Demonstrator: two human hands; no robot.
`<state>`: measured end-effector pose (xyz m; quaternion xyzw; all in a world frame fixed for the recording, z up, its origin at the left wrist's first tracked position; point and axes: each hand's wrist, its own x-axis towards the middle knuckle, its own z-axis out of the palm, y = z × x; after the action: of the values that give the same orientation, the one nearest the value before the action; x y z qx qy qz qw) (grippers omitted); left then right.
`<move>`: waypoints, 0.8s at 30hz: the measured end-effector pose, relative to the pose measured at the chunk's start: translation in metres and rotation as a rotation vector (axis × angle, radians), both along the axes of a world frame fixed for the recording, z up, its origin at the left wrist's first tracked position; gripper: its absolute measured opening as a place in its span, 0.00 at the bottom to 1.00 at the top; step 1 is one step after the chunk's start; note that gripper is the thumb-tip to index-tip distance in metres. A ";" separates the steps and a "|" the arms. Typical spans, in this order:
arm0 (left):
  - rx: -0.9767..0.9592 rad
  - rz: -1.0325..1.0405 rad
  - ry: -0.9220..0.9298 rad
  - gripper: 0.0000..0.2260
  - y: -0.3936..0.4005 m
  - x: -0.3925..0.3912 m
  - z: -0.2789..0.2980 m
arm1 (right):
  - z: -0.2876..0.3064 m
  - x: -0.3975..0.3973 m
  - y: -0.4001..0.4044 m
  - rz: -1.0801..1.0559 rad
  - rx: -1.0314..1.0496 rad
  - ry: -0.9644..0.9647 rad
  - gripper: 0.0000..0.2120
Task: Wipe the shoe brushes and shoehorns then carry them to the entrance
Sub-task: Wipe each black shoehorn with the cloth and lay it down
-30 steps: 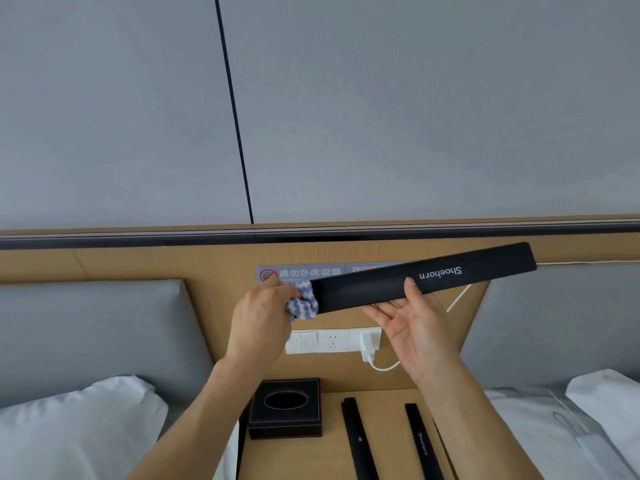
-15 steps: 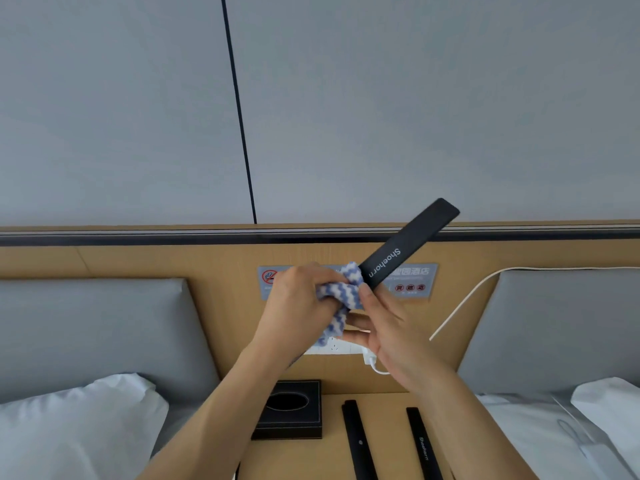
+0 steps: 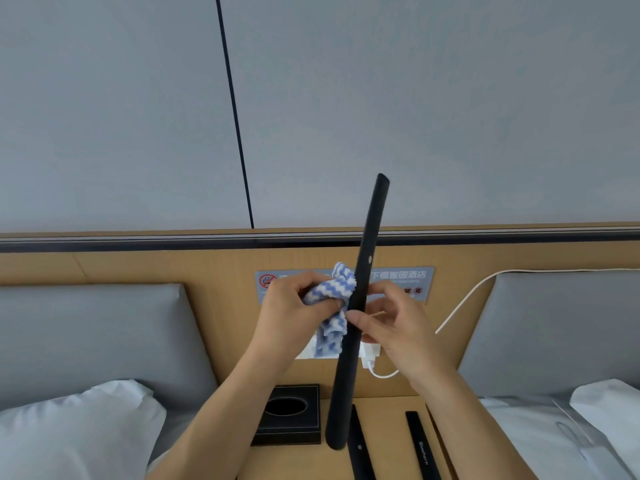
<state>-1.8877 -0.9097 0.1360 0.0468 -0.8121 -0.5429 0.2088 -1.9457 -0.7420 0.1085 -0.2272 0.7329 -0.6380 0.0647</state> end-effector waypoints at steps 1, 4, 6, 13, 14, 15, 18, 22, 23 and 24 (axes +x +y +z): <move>0.022 0.007 -0.007 0.08 0.000 0.000 -0.001 | 0.000 0.001 0.000 0.013 -0.021 -0.038 0.17; 0.064 0.036 -0.010 0.09 -0.001 0.000 -0.003 | -0.001 0.003 0.000 0.068 -0.070 -0.155 0.16; 0.099 0.043 -0.008 0.10 -0.002 0.001 -0.003 | -0.001 0.005 0.001 0.112 -0.115 -0.232 0.16; -0.030 0.155 0.133 0.09 -0.010 0.003 0.022 | 0.004 0.007 0.010 0.177 -0.227 -0.368 0.13; -0.075 0.178 0.174 0.10 -0.011 0.002 0.031 | 0.004 0.007 0.010 0.173 -0.226 -0.372 0.13; -0.120 0.192 0.219 0.10 -0.012 0.001 0.040 | 0.005 0.006 0.010 0.171 -0.222 -0.374 0.13; -0.237 0.202 0.337 0.11 -0.012 -0.005 0.068 | 0.008 0.007 0.009 0.171 -0.191 -0.357 0.13; -0.466 0.234 0.469 0.13 -0.007 -0.016 0.097 | 0.015 0.008 0.007 0.187 -0.180 -0.320 0.14; -0.526 0.236 0.511 0.13 -0.005 -0.019 0.102 | 0.017 0.008 0.007 0.184 -0.172 -0.303 0.15; -0.583 0.236 0.544 0.13 -0.004 -0.023 0.107 | 0.019 0.009 0.007 0.177 -0.160 -0.282 0.16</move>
<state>-1.9103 -0.9136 0.2426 -0.0665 -0.8360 -0.2553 0.4811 -1.9365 -0.7355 0.1278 -0.2033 0.6407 -0.7116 0.2045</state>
